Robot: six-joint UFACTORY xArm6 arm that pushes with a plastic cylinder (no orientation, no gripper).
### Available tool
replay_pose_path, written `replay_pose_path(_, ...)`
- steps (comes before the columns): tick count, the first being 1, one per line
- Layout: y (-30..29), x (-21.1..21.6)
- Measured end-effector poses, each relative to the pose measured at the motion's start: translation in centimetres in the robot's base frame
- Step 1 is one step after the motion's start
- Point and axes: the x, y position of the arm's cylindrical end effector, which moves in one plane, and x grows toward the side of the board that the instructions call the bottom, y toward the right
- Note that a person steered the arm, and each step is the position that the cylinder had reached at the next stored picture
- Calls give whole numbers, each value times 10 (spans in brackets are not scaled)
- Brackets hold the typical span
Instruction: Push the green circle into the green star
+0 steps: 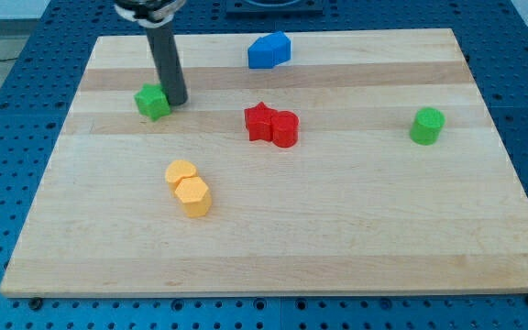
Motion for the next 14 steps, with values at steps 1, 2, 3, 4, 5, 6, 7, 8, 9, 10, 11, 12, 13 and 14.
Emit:
replay_pose_path(1, -27, 12)
replay_pose_path(2, -49, 24)
replay_pose_path(3, -60, 26)
replay_pose_path(4, -12, 2)
replay_pose_path(5, 106, -14)
replay_pose_path(6, 241, -15)
replay_pose_path(7, 361, -9)
replay_pose_path(8, 389, 25)
replay_pose_path(9, 383, 68)
replay_pose_path(10, 365, 107)
replay_pose_path(11, 341, 130)
replay_pose_path(12, 411, 128)
replay_pose_path(13, 474, 115)
replay_pose_path(14, 449, 85)
